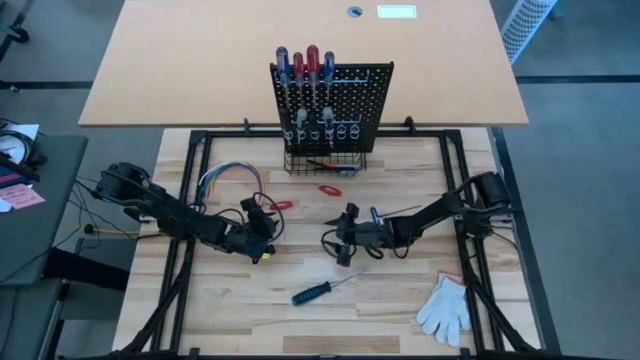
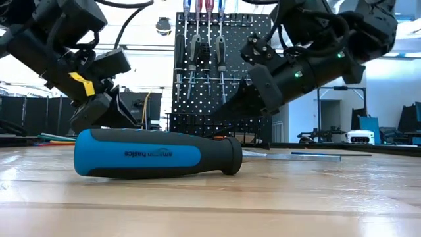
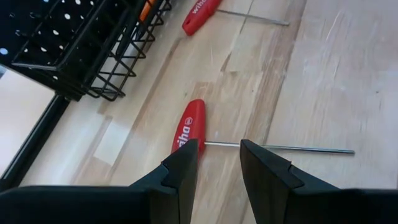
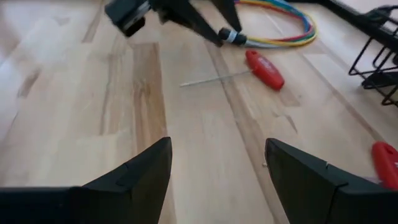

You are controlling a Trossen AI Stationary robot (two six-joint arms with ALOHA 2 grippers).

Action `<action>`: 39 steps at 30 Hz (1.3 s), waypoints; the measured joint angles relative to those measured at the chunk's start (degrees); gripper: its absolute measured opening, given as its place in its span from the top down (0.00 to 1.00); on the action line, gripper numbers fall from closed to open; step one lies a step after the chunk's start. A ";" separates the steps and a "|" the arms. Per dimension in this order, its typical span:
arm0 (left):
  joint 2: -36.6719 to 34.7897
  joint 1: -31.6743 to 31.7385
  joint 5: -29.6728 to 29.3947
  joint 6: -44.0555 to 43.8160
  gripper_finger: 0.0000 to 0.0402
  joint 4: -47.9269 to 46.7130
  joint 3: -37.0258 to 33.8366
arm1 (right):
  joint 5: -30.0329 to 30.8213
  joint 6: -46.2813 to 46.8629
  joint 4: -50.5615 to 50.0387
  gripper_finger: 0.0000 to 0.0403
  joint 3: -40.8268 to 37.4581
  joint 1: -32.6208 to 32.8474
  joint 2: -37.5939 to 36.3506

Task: Hang tools onto peg board
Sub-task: Hang the left red allen wrench on the pegboard

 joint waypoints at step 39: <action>-0.05 21.33 27.04 9.86 0.42 17.22 -8.55 | 12.52 -2.47 -26.80 0.34 0.55 5.24 -15.93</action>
